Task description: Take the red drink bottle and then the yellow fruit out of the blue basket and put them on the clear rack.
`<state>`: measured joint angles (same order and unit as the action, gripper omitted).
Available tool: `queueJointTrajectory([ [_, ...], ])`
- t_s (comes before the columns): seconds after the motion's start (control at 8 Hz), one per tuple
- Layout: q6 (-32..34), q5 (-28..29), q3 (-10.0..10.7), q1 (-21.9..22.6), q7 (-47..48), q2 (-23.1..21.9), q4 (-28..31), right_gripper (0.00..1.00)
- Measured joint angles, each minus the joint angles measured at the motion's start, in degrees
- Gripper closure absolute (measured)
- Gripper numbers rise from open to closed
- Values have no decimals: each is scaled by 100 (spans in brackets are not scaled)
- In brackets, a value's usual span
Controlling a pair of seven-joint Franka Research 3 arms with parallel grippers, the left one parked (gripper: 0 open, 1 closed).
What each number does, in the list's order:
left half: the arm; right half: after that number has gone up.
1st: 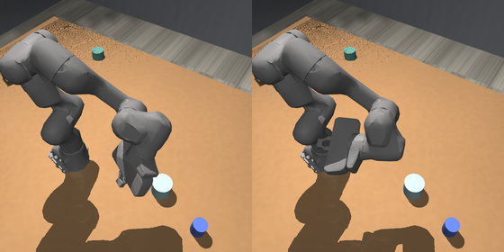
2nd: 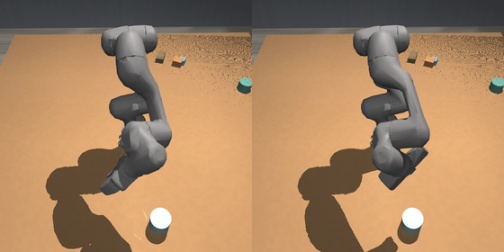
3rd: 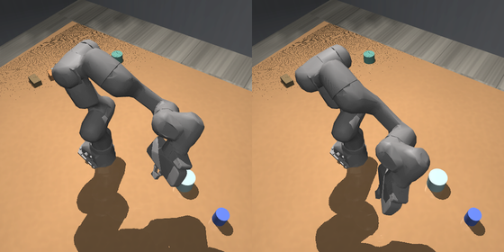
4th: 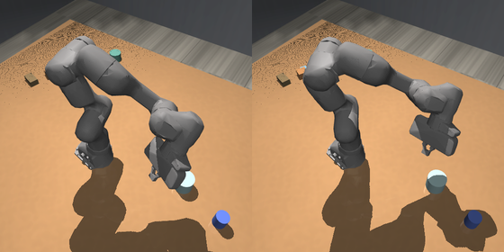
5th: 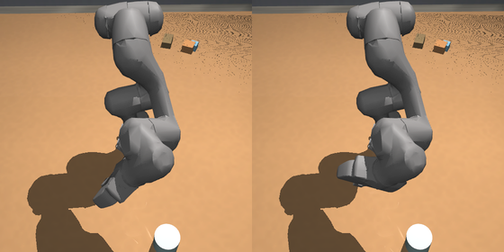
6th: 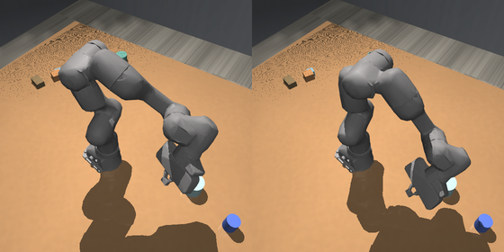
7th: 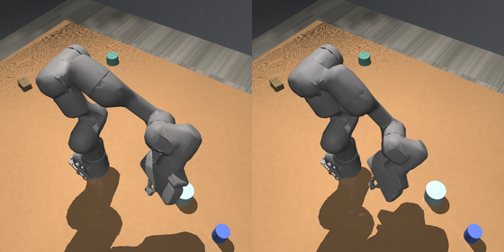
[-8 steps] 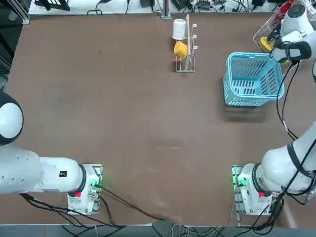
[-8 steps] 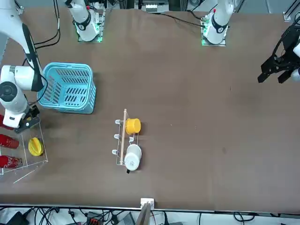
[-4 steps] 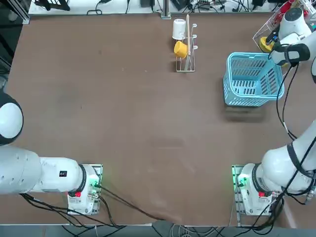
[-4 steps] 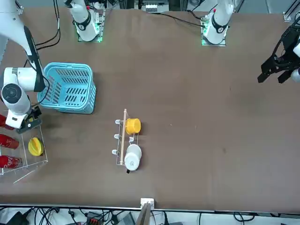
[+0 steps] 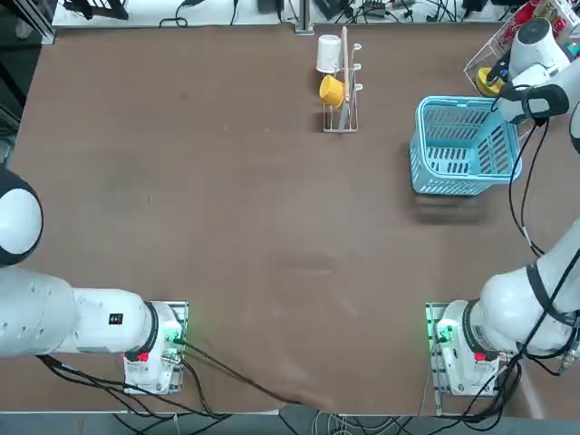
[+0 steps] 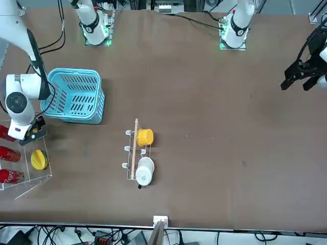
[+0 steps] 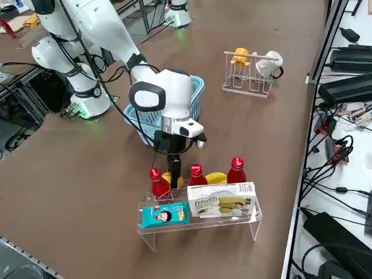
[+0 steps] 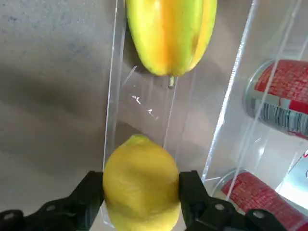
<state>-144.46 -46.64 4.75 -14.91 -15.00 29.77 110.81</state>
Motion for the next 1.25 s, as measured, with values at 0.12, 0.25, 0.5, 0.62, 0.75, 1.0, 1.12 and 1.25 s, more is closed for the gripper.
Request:
queueJointTrajectory([
  [0.12, 0, -1, 2, -1, 0, 0, 0, 14],
  [0.25, 0, -1, 2, -3, 13, 0, 0, 13],
  [0.5, 0, -4, 3, -10, 118, 0, 0, 0],
  [0.62, 0, -5, 3, -10, 141, 0, -2, 0],
  [0.75, 0, -5, 3, -10, 152, -3, -9, 1],
  [1.0, 204, -1, -7, 8, 203, -69, -122, 0],
  [1.12, 524, 28, -64, 30, 246, -159, -239, 0],
  [1.25, 875, 185, -145, 95, 320, -295, -368, 0],
])
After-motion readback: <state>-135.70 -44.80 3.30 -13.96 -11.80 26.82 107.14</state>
